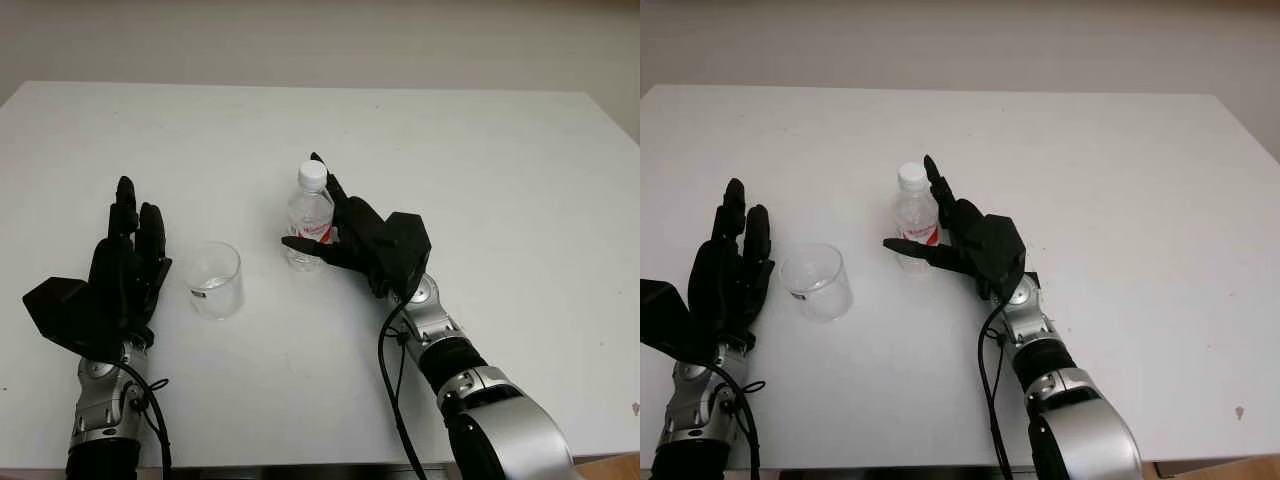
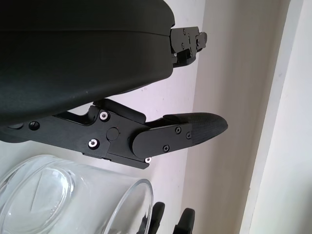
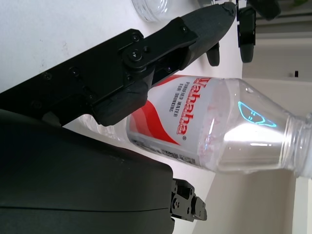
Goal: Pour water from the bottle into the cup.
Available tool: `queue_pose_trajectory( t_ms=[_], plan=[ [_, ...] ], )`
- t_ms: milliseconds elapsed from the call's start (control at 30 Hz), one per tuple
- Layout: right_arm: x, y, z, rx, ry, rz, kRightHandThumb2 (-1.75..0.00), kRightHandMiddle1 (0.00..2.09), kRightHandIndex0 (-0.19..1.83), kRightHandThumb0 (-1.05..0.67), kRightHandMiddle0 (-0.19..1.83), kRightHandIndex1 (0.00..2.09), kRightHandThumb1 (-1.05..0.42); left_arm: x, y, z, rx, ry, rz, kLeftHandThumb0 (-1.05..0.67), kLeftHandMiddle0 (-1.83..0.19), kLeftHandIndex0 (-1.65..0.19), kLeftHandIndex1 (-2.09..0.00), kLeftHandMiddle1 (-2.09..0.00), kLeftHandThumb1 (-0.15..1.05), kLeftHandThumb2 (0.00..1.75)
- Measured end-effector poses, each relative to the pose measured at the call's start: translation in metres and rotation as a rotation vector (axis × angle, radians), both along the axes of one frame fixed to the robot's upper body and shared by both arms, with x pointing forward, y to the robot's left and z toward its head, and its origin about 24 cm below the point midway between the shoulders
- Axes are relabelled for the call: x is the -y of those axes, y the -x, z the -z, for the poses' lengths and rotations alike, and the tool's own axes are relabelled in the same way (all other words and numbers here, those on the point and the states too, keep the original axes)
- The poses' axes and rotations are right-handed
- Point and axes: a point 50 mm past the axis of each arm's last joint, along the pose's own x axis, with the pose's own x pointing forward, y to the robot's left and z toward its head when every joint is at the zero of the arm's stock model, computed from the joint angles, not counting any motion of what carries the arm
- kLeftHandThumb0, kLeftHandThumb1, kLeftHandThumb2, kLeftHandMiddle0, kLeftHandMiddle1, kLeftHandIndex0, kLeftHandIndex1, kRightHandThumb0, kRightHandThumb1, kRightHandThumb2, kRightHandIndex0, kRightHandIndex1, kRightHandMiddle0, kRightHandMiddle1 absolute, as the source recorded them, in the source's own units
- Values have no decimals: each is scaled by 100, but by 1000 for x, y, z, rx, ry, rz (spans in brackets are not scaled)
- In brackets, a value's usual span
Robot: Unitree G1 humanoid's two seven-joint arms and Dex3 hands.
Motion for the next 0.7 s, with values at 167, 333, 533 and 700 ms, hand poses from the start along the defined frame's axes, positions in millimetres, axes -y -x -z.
queue_pose_trajectory(
  t_ms=[167, 333, 533, 700],
  plan=[
    [-6, 2, 1, -7, -7, -39, -5, 0, -19, -99, -19, 0, -84, 2, 0, 1, 0, 3, 2, -60, 11, 11, -5, -5, 105, 53],
    [-14, 2, -3, 4, -68, -60, -5, 2, -19, -83, -16, 0, -82, 3, 0, 1, -2, 1, -4, -60, 11, 11, -5, -5, 105, 53],
    [-21, -1, -9, 45, -108, 28, -7, 182, 43, -45, 26, 166, -91, 5, 0, 1, 8, -16, -1, -61, 9, 9, -6, -6, 105, 52],
    [-24, -2, -10, 57, -72, 46, -22, 209, 120, -42, 89, 207, -104, 6, 0, 2, 8, -19, -1, -61, 10, 10, -6, -5, 105, 53]
  ],
)
